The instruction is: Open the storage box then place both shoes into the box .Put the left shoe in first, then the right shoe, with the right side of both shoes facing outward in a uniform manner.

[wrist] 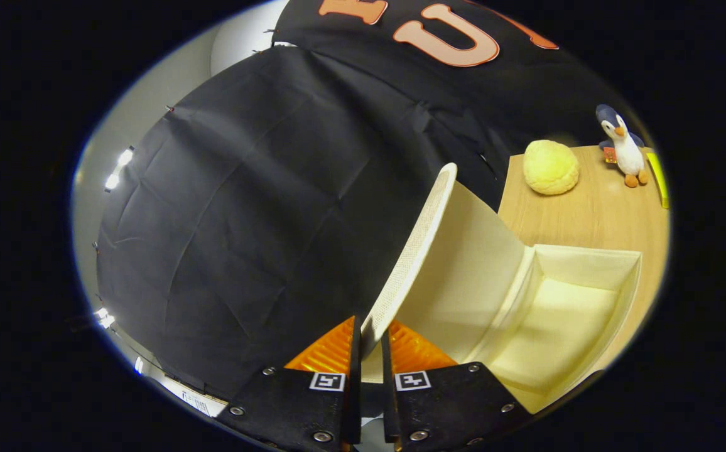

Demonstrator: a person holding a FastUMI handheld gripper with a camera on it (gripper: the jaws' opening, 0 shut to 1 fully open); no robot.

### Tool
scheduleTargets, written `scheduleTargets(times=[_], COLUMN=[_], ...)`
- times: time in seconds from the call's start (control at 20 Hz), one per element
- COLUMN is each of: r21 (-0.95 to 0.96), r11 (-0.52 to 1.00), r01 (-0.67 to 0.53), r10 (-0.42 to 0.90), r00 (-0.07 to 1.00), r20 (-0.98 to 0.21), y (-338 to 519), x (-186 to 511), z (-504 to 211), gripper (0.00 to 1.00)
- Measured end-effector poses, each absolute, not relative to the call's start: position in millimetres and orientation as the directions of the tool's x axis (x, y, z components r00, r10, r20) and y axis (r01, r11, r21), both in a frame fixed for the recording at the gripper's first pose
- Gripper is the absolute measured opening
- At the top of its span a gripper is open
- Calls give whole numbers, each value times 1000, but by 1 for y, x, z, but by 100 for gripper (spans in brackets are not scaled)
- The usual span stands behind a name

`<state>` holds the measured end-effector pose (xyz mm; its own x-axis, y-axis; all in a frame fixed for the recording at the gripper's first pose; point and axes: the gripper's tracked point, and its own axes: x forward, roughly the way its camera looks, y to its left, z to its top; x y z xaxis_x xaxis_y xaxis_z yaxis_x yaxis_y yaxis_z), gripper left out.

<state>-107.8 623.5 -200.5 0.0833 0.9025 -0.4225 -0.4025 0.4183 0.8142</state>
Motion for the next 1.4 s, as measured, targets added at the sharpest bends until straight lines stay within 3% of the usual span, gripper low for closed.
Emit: scheduleTargets(times=[0.1, 0.25, 0.35, 0.45, 0.75, 1.1, 1.3, 1.4], r21=[767, 713, 684, 654, 514, 330, 162, 143], r11=[441, 434, 440, 467, 589, 783, 874, 896], r01=[-466, -551, -582, -595, -623, -527, -458, -421], r10=[883, 868, 858, 835, 756, 581, 401, 346], r00=[71, 42, 49, 53, 200, 432, 493, 460], r20=[-464, -495, -511, -547, -624, -690, -772, -818], y=[647, 653, 653, 636, 538, 381, 289, 248], x=[-115, -126, -133, -142, -119, -72, -65, -77], z=[-207, -222, -233, -242, -280, -320, -377, -406], gripper=[20, 63, 80, 88, 96, 96, 96, 96])
